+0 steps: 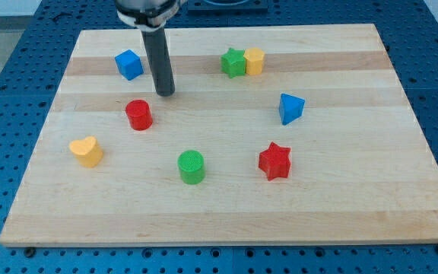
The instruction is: Move blue triangle closer to blue cube
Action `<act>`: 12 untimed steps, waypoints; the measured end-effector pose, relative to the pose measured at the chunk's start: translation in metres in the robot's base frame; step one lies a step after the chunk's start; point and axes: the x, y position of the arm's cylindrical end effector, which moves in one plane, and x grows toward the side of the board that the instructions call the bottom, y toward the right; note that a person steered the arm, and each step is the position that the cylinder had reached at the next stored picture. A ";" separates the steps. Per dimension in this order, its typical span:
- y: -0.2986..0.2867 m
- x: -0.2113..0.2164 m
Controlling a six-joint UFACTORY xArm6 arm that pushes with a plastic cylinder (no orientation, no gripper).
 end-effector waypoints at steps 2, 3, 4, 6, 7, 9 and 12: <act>0.095 0.013; 0.172 0.000; 0.244 -0.005; 0.292 0.064; 0.244 0.053; 0.128 -0.007; 0.086 0.059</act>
